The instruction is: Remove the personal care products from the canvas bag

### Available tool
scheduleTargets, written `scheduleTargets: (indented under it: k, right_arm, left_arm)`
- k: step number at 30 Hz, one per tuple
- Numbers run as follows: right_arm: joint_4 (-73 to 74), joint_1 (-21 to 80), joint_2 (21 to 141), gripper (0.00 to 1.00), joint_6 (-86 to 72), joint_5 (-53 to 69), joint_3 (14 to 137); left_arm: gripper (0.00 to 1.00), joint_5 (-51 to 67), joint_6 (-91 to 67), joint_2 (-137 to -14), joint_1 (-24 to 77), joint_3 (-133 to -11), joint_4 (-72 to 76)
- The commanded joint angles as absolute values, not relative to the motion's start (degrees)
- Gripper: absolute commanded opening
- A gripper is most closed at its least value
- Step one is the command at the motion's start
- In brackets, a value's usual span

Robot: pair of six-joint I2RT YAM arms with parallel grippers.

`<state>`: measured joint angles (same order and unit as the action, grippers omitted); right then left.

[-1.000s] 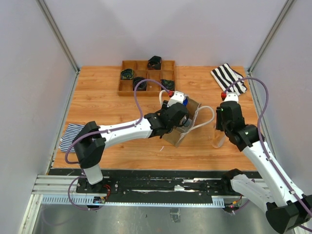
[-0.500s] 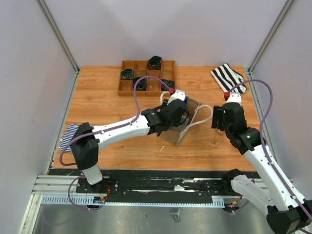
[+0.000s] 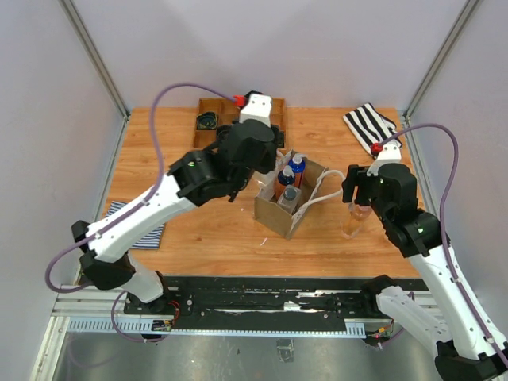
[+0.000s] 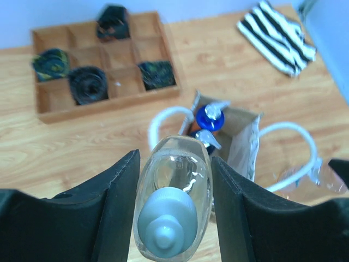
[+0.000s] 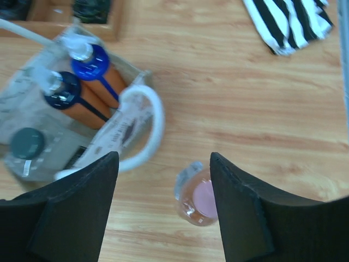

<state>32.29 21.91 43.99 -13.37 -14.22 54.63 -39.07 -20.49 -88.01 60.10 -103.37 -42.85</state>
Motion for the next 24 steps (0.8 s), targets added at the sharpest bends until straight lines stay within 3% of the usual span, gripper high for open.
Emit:
scheduleTargets:
  k: [1,6,11,19,24]
  right_arm:
    - [27.97,22.67,46.83,0.65,-9.67,-4.06,59.07]
    - [24.4,28.45,52.51,0.65,-6.88,-2.82,62.45]
    - [30.4,32.76,64.59,0.67,-7.74,1.65,70.45]
    - [37.1,39.06,74.38,0.69,-23.66,-4.35,72.29]
    - [39.59,42.33,78.53,0.71,-30.0,-6.4,72.58]
  left_arm:
    - [0.0,-52.2,-19.93,-81.95,60.22,-110.67,-45.14]
    - [0.0,-58.5,-22.84,-78.04,60.2,-108.47,-47.26]
    - [0.0,-59.47,-27.94,-76.31,60.2,-101.27,-49.22]
    - [0.01,-55.9,-36.72,-70.78,59.81,-78.53,-43.24]
    - [0.0,-55.31,-40.28,-68.66,59.44,-70.97,-41.97]
